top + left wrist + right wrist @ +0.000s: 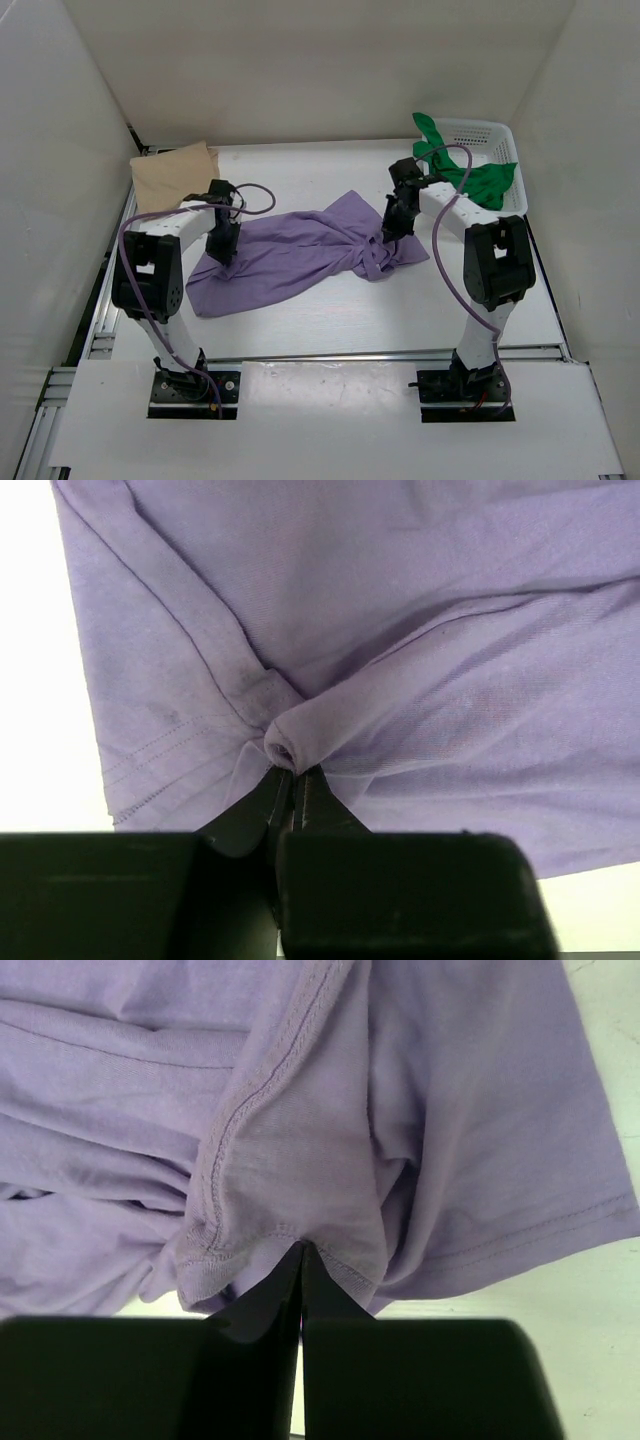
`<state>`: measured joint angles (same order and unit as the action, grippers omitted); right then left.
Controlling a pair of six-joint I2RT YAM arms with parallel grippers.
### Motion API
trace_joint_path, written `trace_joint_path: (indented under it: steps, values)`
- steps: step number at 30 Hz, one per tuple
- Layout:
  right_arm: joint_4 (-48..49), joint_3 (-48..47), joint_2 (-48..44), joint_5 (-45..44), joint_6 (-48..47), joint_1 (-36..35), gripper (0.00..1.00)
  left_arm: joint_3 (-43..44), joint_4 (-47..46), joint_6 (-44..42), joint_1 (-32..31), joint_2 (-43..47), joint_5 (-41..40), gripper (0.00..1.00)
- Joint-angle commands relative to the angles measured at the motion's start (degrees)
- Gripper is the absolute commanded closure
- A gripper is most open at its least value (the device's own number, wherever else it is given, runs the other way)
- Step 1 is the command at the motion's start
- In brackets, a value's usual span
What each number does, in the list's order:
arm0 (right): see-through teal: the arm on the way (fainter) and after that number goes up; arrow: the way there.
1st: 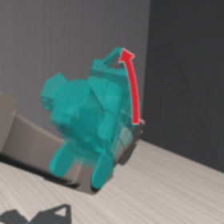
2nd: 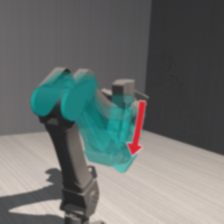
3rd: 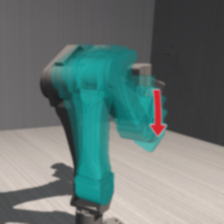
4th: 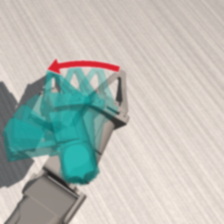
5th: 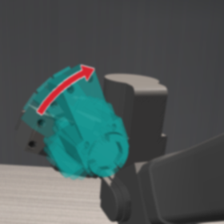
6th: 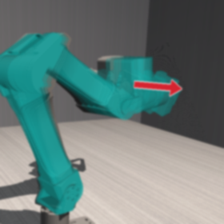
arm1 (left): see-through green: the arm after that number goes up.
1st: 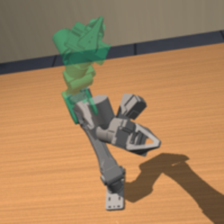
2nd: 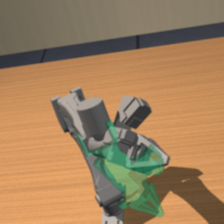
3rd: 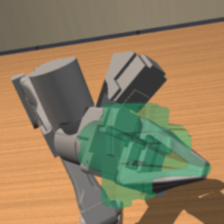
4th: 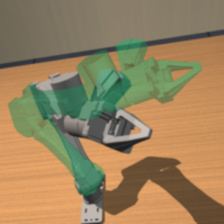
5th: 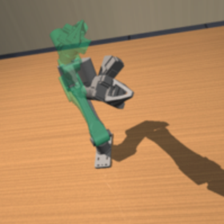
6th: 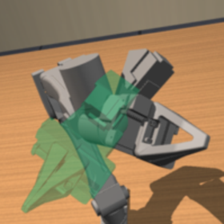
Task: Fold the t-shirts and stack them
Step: Flatten out the tshirt
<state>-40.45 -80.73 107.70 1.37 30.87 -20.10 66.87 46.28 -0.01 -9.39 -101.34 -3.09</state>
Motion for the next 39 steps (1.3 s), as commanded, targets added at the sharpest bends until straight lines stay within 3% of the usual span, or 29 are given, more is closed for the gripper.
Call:
trace_joint_path:
  steps: [1,6,12,13,14,16,22,26,29,33,34,37,38,39]
  values:
    - [-0.2,-2.5,-1.4,-0.5,-1.1,0.8,1.0,2.7,-0.7,0.0,0.1,4.8,0.0,0.9]
    - [-1.2,-6.6,-5.8,-0.5,-2.1,2.1,1.0,6.9,-0.1,0.0,0.1,9.0,-3.7,0.9]
    - [-2.4,-10.3,-13.1,-1.0,-5.1,2.6,0.97,17.8,3.5,0.0,0.1,16.4,-7.3,0.9]
    - [-2.4,-9.8,-13.1,0.5,-5.8,2.6,0.88,18.6,4.6,0.0,0.1,17.0,-6.6,0.9]
    - [-3.1,-9.3,-13.1,2.3,-6.7,2.6,0.64,19.9,5.8,0.0,0.1,17.7,-5.8,0.9]
    - [-3.8,-5.9,-12.6,5.5,-7.5,1.9,0.49,19.9,9.1,0.0,0.1,17.7,-3.3,0.9]
    - [1.4,9.3,-15.9,5.5,-14.3,-8.4,0.3,19.3,10.9,0.0,-1.2,20.6,-1.6,0.9]
    - [5.0,10.2,-13.1,5.5,-15.6,-14.0,0.27,18.7,12.0,0.0,-1.2,20.6,-1.6,0.9]
    - [5.0,6.1,-8.5,3.5,-15.6,-15.9,0.27,18.7,12.0,0.0,-1.2,20.6,-1.6,0.9]
    - [4.0,3.0,-0.9,-0.8,-15.6,-16.6,0.36,18.7,11.5,0.0,-1.2,21.7,-3.7,0.9]
    - [4.0,3.0,0.0,-2.1,-15.1,-16.6,0.46,18.7,11.5,0.0,-1.2,21.7,-4.5,0.9]
    - [4.0,2.5,2.3,-4.1,-15.1,-16.6,0.65,18.7,11.5,0.0,-1.2,22.9,-4.5,0.9]
    - [4.0,1.5,3.0,-3.4,-15.1,-16.6,0.86,19.3,11.5,0.0,-1.2,23.5,-4.5,0.9]
    - [3.3,0.2,3.0,-2.6,-15.1,-16.0,0.94,19.3,11.5,0.0,-1.2,23.5,-5.2,0.9]
